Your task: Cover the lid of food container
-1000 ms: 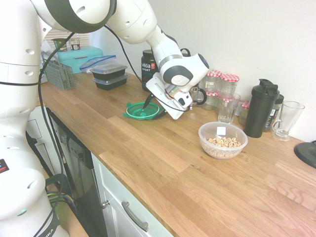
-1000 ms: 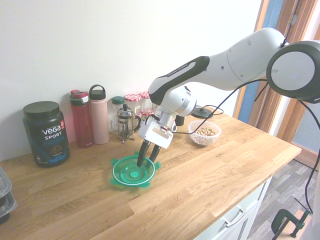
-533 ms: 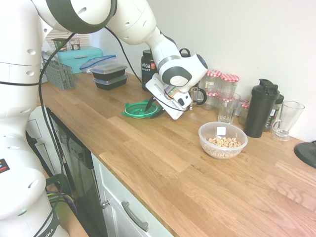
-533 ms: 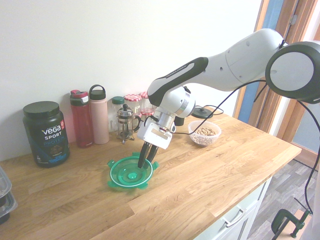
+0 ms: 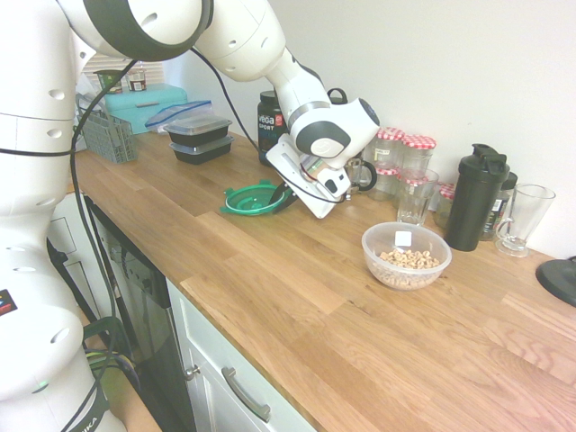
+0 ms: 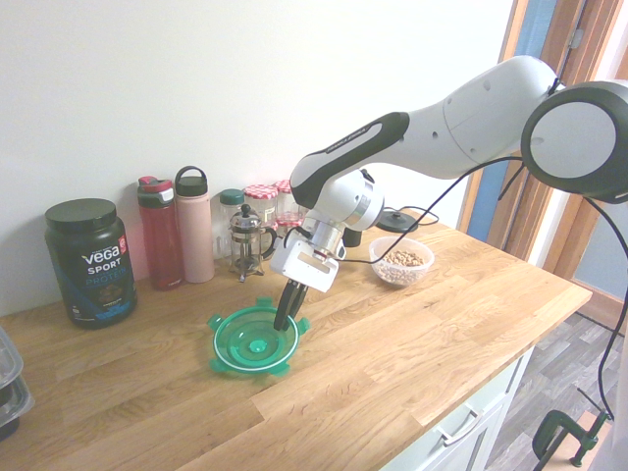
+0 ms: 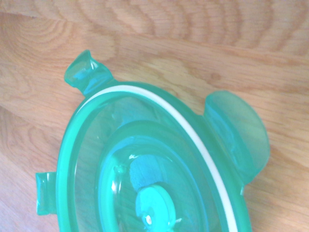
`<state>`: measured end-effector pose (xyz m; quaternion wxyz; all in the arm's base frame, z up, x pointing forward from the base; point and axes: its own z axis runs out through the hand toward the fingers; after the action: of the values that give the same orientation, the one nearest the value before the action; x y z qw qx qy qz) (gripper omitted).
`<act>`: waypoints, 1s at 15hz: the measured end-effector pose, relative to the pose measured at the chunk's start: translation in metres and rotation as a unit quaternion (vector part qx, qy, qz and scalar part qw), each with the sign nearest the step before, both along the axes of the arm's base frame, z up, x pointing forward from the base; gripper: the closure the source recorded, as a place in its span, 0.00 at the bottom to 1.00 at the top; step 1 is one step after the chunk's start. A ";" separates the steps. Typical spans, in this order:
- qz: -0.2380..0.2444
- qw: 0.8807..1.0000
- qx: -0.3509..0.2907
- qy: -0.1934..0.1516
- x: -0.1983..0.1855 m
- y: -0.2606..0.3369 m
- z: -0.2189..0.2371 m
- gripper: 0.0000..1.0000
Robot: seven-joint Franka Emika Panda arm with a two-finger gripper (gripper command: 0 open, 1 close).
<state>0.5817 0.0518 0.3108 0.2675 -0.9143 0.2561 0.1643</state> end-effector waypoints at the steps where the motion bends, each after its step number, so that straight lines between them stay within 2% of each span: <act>1: 0.001 1.000 0.001 -0.001 0.000 0.000 0.002 1.00; 4: 0.006 1.000 0.014 -0.002 -0.004 -0.004 0.021 1.00; 6: 0.013 1.000 0.015 -0.011 -0.009 -0.005 0.050 1.00; 9: 0.010 0.997 -0.077 -0.021 -0.020 -0.023 0.103 1.00; 12: -0.003 0.981 -0.190 -0.037 -0.045 -0.074 0.180 1.00; 15: -0.018 0.953 -0.296 -0.059 -0.084 -0.110 0.263 1.00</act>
<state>0.4976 -0.0587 0.5743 0.0029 -0.9558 0.2932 0.0219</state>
